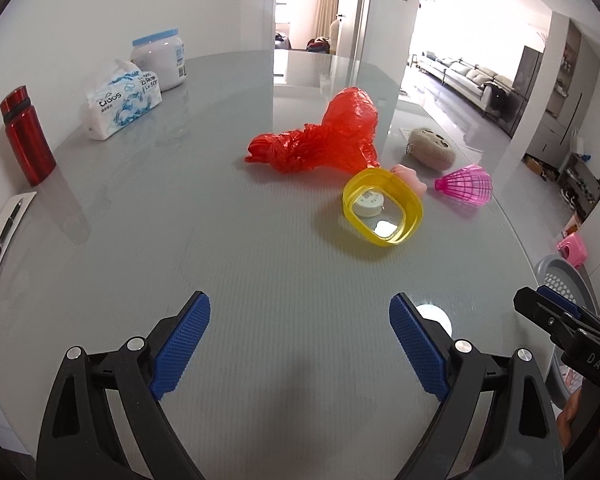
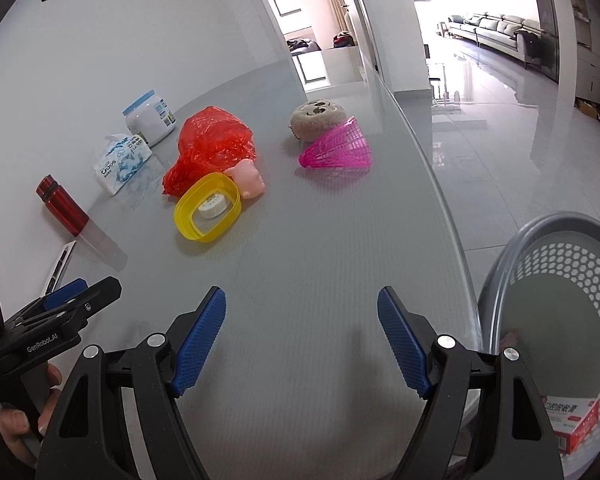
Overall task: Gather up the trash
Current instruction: 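Withdraw both open tools from the wastebasket back over the table, then grasp the yellow plastic lid with the left tool while the right tool grasps the pink shuttlecock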
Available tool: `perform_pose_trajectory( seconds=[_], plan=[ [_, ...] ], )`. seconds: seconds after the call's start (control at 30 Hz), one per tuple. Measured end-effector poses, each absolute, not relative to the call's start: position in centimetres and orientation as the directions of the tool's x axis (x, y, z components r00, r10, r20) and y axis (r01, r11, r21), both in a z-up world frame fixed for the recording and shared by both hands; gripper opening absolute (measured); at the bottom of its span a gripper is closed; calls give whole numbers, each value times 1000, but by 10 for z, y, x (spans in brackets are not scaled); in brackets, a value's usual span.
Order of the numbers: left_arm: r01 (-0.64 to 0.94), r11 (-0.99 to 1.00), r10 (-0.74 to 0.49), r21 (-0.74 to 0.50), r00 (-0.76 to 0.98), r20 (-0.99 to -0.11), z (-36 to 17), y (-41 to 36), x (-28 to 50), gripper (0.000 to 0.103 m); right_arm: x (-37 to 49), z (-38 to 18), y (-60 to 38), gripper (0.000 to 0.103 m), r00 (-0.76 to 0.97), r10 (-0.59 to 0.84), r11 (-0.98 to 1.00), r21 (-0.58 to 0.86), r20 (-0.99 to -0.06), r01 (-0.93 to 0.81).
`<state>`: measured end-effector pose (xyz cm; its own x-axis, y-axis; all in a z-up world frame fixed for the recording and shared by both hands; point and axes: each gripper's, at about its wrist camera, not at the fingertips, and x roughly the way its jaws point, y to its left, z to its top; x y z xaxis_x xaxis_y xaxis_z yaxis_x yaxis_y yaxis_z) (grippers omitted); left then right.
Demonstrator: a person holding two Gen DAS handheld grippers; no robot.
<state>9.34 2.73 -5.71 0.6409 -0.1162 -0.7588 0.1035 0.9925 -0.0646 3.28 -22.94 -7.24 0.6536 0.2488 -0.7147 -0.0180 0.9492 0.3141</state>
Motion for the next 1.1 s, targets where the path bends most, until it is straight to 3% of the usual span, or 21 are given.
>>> perform_pose_trajectory(
  seconds=[0.53,0.87,1.0,1.1],
  plan=[
    [203,976,-184,-77,584,-791,-74,-38,146,89,61,-67,-269,75,682,199,951,307,-704,40],
    [175,981,-170,-84,568,-805,-84,-55,183,89,64,-68,-282,75,683,216,941,334,-698,43],
    [180,980,-173,-83,575,-800,-85,-59,184,74,66,-67,-286,75,682,220,939,341,-697,46],
    [193,978,-181,-81,583,-792,-84,-59,181,72,70,-68,-286,75,681,221,937,345,-698,49]
  ],
)
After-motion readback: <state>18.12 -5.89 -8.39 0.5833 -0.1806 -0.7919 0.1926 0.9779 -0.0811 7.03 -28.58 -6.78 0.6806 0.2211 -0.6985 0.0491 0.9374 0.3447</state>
